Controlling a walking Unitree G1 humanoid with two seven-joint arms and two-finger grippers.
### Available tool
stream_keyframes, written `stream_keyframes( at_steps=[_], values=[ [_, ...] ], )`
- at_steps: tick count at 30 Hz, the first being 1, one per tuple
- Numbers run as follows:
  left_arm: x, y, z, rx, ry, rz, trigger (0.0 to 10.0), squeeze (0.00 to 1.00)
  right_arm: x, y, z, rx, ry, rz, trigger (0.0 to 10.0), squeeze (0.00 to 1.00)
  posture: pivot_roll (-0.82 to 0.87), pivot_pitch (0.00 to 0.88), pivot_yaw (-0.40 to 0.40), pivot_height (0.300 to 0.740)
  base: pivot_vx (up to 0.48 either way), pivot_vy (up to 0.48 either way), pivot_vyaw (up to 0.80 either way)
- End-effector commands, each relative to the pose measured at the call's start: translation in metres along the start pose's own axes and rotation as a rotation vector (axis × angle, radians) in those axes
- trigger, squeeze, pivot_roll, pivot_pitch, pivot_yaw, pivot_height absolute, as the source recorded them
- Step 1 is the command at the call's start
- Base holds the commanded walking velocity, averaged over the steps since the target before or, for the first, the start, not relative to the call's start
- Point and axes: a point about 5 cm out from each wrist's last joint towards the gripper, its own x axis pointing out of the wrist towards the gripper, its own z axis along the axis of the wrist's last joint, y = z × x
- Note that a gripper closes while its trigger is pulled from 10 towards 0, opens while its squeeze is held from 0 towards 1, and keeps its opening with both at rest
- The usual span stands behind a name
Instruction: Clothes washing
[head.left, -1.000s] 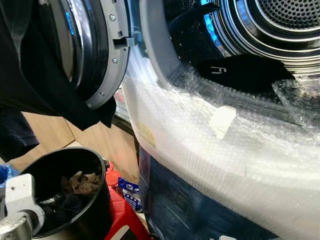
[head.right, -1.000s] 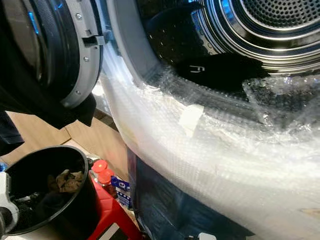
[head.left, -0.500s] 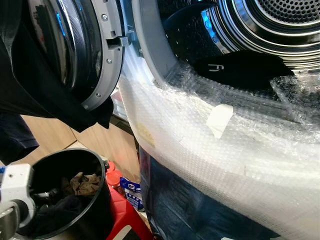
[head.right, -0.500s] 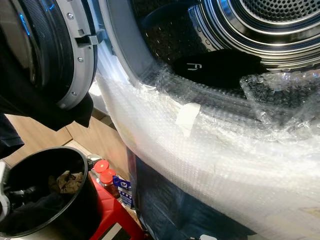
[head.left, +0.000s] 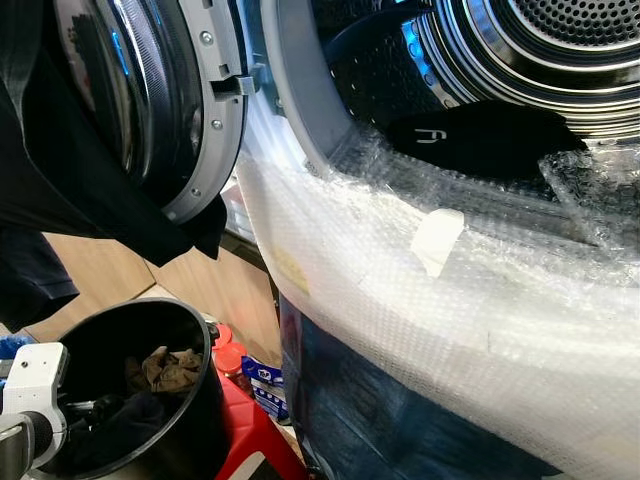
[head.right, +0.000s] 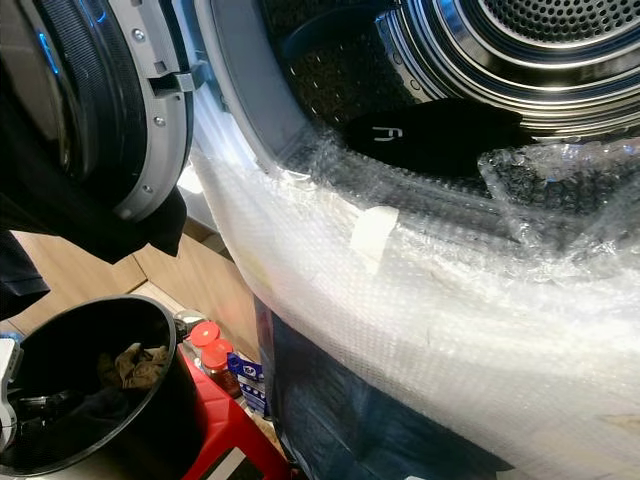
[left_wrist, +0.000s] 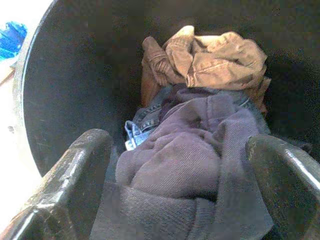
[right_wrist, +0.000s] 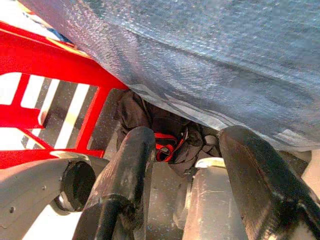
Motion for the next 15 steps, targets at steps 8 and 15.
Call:
stream_keyframes(
  at_steps=[8, 15],
  values=[
    [0.004, -0.001, -0.018, 0.057, 0.089, 0.032, 10.0, 1.0, 0.0, 0.003, -0.003, -0.001, 0.009, 0.002, 10.0, 0.0, 0.29, 0.024, 0.091, 0.74, 0.0, 0.0, 0.0],
    [0.009, -0.005, -0.024, 0.072, 0.103, 0.04, 10.0, 0.0, 0.0, 0.002, -0.003, -0.019, 0.014, -0.001, 10.0, 0.0, 0.29, 0.025, 0.085, 0.74, 0.0, 0.0, 0.0]
  ],
)
